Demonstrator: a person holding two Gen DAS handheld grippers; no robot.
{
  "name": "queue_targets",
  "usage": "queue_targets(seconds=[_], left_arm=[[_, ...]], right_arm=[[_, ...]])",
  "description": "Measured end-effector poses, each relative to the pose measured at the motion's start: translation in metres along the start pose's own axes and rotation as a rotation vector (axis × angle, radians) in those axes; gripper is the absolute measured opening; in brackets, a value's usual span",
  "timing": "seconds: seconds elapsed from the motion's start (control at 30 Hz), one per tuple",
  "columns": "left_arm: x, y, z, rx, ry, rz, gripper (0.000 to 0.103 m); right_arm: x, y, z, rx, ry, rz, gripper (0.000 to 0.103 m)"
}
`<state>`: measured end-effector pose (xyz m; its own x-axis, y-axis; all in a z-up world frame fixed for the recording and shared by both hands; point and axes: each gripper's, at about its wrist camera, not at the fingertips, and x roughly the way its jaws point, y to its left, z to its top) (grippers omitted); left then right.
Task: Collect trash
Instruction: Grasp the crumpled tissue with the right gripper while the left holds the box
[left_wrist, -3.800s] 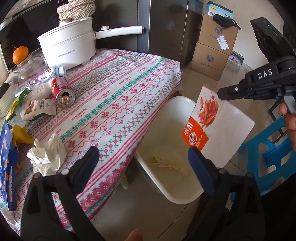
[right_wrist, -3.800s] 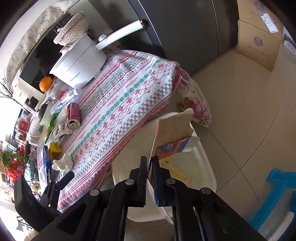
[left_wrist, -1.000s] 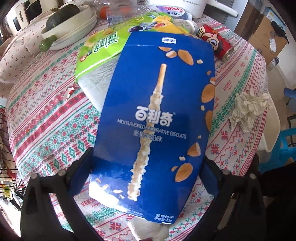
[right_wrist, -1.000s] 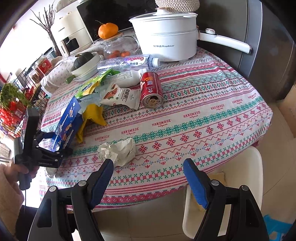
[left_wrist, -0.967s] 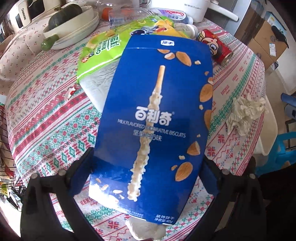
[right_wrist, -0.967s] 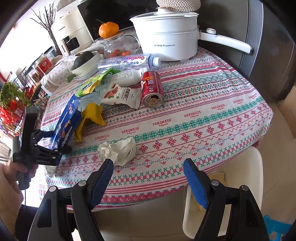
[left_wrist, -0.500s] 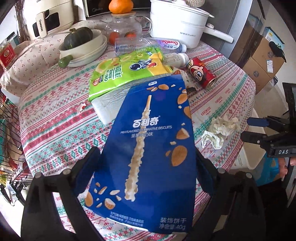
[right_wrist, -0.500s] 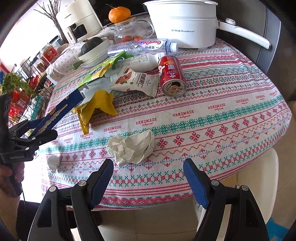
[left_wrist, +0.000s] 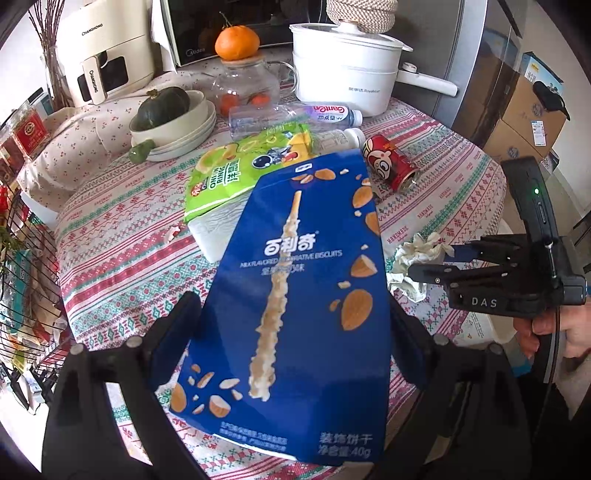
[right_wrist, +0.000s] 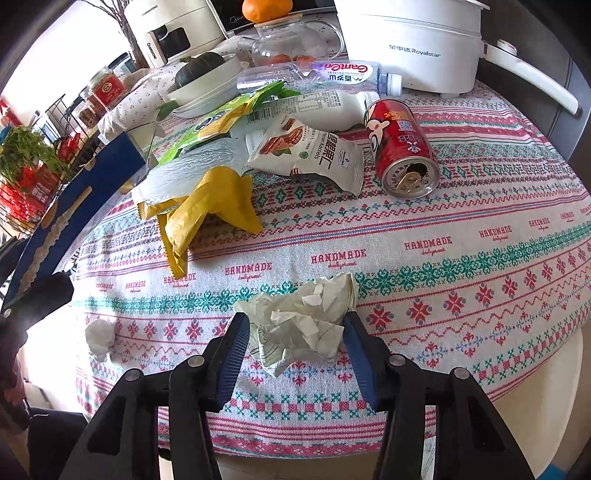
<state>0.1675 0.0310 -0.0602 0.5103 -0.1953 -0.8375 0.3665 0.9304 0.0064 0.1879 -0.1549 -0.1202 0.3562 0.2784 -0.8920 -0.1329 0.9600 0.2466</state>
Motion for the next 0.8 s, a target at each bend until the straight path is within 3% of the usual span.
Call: queue_targets(seconds=[0.07, 0.27, 0.53, 0.8], left_arm=[[-0.002, -0.001, 0.000, 0.001, -0.008, 0.005, 0.094], [-0.006, -0.009, 0.002, 0.009, -0.028, 0.007, 0.094], [-0.008, -0.043, 0.010, 0.058, -0.047, -0.051, 0.094], [-0.007, -0.117, 0.015, 0.179, -0.043, -0.164, 0.094]], right_arm=[[0.001, 0.000, 0.003, 0.003, -0.009, 0.005, 0.036], [-0.002, 0.001, 0.005, -0.006, -0.011, -0.004, 0.023], [-0.051, -0.033, 0.001, 0.096, -0.075, 0.010, 0.022], [-0.116, -0.096, -0.023, 0.200, -0.173, -0.048, 0.022]])
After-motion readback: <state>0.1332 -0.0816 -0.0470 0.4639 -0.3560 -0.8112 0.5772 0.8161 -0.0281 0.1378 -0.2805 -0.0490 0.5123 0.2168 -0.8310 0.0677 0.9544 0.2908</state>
